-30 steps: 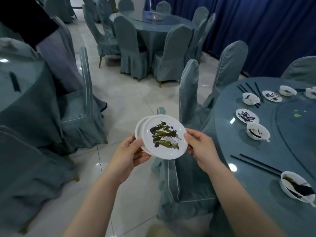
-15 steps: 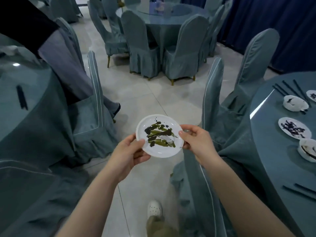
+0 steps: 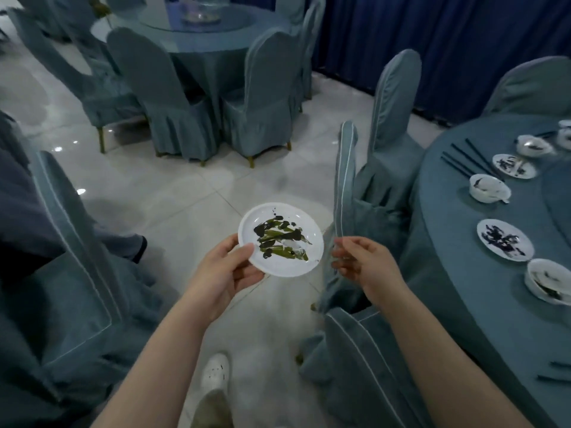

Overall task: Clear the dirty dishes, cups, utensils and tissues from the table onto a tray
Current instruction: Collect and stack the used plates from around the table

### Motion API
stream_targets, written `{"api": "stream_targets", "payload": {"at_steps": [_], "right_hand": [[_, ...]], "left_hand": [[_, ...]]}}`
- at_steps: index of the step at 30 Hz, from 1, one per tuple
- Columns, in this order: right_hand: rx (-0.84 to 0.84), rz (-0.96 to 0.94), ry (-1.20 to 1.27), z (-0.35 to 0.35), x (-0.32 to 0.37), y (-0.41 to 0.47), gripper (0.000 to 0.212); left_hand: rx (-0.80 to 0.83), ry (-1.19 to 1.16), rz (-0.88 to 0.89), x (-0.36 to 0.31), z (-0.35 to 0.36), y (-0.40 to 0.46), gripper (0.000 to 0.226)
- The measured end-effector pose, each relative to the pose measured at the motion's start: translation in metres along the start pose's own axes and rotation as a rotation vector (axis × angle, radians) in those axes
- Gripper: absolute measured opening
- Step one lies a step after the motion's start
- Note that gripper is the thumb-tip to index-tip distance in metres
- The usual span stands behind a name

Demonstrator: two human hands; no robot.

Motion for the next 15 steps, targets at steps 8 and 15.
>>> {"api": "stream_targets", "payload": {"at_steps": [8, 15], "right_hand": [[-0.362, 0.077, 0.278, -0.038, 0.01, 0.052, 0.016], [-0.699, 0.109, 0.414, -0.077, 0.004, 0.049, 0.014]], "left_hand": [[0.217, 0.096, -0.043, -0.087, 0.016, 0.134, 0.022], [0.436, 0.133, -0.127, -0.126, 0.087, 0.211, 0.021]]}}
Point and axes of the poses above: each hand's wrist, its own y-axis towards the middle knuckle, its own z-axis out of the palm, x = y × z, the point moved 6 cm from there along y, towards the middle knuckle, and after that the axes turned 9 degrees about -y, right-handed, at the moved point
